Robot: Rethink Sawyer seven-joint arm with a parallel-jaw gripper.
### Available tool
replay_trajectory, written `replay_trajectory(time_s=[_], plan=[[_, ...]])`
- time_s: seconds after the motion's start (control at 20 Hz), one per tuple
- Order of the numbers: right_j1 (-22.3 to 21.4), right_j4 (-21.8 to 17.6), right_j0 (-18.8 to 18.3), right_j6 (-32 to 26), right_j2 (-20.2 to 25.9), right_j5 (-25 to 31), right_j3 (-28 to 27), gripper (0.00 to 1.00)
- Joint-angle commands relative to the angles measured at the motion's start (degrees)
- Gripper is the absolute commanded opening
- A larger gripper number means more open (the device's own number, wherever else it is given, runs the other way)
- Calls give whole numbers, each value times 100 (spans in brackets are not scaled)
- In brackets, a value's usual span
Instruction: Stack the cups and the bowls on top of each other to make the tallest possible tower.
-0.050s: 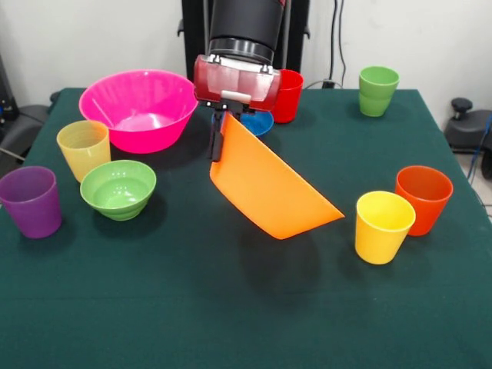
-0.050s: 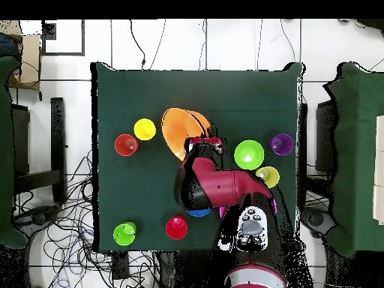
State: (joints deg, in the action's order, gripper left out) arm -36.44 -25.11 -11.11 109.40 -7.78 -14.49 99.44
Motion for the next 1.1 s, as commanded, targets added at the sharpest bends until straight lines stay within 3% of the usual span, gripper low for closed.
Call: replay_trajectory(time_s=[0.05, 0.4, 0.9, 1.1], plan=[[286, -405, 150, 136, 60, -628, -547, 0], [700, 218, 692, -135, -863, -1619, -642, 0], [1079, 500, 867, 50, -1225, -1923, -755, 0], [1307, 782, 1047, 21, -1447, -2279, -710, 0]])
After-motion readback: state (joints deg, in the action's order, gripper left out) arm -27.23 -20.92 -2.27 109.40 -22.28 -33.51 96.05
